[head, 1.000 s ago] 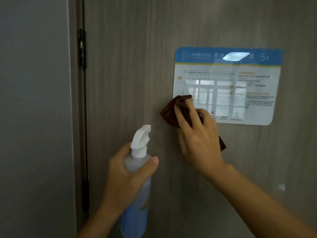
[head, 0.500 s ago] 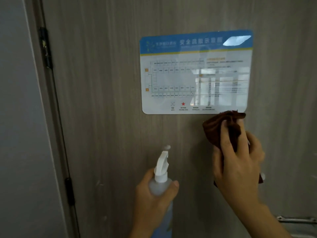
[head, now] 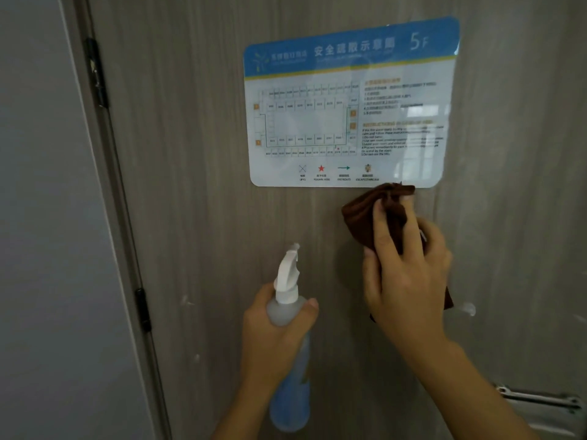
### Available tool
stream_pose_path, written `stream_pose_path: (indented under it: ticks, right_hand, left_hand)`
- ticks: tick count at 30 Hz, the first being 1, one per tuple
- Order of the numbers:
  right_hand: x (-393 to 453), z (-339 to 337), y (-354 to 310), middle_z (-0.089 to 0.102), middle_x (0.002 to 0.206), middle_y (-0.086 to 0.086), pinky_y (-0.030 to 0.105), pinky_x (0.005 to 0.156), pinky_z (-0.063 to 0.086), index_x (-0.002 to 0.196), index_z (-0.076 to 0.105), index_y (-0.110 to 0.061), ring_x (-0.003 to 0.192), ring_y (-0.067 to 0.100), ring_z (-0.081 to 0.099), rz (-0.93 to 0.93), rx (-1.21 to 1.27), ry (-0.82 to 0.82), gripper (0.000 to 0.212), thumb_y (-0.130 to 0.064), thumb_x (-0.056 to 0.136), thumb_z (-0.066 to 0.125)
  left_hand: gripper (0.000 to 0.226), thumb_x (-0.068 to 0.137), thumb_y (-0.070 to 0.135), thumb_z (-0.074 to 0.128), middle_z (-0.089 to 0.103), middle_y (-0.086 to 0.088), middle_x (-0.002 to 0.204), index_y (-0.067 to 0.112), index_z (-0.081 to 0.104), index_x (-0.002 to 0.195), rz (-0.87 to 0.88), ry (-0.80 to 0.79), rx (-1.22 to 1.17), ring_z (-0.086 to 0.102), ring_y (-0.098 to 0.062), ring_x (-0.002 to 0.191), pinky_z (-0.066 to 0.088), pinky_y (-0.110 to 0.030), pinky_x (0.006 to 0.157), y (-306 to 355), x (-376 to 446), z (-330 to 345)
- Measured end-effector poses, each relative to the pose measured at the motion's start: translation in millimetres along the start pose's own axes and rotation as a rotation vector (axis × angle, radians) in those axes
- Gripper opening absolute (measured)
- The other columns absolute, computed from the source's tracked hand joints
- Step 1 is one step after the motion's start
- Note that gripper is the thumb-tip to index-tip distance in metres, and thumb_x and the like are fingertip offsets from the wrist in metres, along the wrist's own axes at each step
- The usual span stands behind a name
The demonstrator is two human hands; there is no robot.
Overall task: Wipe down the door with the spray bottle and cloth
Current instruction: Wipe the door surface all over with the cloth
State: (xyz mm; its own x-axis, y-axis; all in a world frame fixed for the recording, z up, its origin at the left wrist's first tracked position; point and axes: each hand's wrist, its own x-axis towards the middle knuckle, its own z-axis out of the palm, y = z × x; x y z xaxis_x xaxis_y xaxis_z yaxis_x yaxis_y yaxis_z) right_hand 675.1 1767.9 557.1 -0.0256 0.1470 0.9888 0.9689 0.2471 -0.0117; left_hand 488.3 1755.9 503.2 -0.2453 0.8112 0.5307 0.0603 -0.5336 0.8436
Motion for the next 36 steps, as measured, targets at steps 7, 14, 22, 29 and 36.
stream_pose_path:
  ticks: [7, 14, 22, 29, 36]
  right_hand:
    - [-5, 1, -1, 0.034, 0.162, 0.02, 0.053, 0.095, 0.039, 0.155, 0.043, -0.012, 0.127, 0.044, 0.047, 0.012, 0.012, -0.027, 0.054, -0.02, 0.103, 0.053]
    - [4, 9, -8, 0.035, 0.162, 0.019, 0.053, 0.093, 0.04, 0.154, 0.045, -0.013, 0.126, 0.044, 0.048, 0.022, -0.034, -0.024, 0.053, -0.019, 0.102, 0.056]
    - [1, 50, -14, 0.038, 0.161, 0.019, 0.052, 0.102, 0.04, 0.151, 0.05, -0.013, 0.14, 0.042, 0.042, 0.005, -0.094, -0.036, 0.051, -0.018, 0.101, 0.06]
    - [-20, 95, -37, 0.024, 0.165, 0.021, 0.057, 0.125, 0.018, 0.153, 0.046, -0.014, 0.156, 0.042, 0.014, -0.102, -0.115, -0.095, 0.05, -0.022, 0.104, 0.056]
    - [-35, 92, -20, 0.031, 0.163, 0.02, 0.051, 0.126, 0.02, 0.147, 0.052, -0.02, 0.154, 0.039, 0.025, -0.47, -0.224, -0.241, 0.045, -0.017, 0.102, 0.059]
  left_hand:
    - [0.047, 0.066, 0.052, 0.08, 0.072, -0.002, 0.074, 0.013, 0.069, 0.091, 0.023, -0.012, 0.009, 0.07, -0.018, 0.066, 0.058, -0.029, 0.061, -1, -3, -9]
    - [0.039, 0.068, 0.048, 0.081, 0.07, 0.0, 0.07, 0.014, 0.069, 0.085, 0.029, -0.025, -0.002, 0.068, -0.015, 0.065, 0.056, -0.029, 0.062, -11, 12, -15]
    - [0.034, 0.065, 0.045, 0.083, 0.074, -0.001, 0.076, 0.022, 0.071, 0.088, 0.012, -0.045, -0.064, 0.071, -0.015, 0.068, 0.057, -0.025, 0.062, -20, 25, -28]
    - [0.043, 0.06, 0.051, 0.08, 0.075, -0.007, 0.08, 0.02, 0.073, 0.09, 0.011, -0.098, -0.115, 0.073, -0.021, 0.072, 0.06, -0.028, 0.066, -33, 43, -52]
    - [0.045, 0.061, 0.05, 0.081, 0.073, -0.01, 0.079, 0.017, 0.073, 0.091, 0.021, -0.152, -0.128, 0.072, -0.025, 0.072, 0.061, -0.032, 0.065, -45, 54, -73]
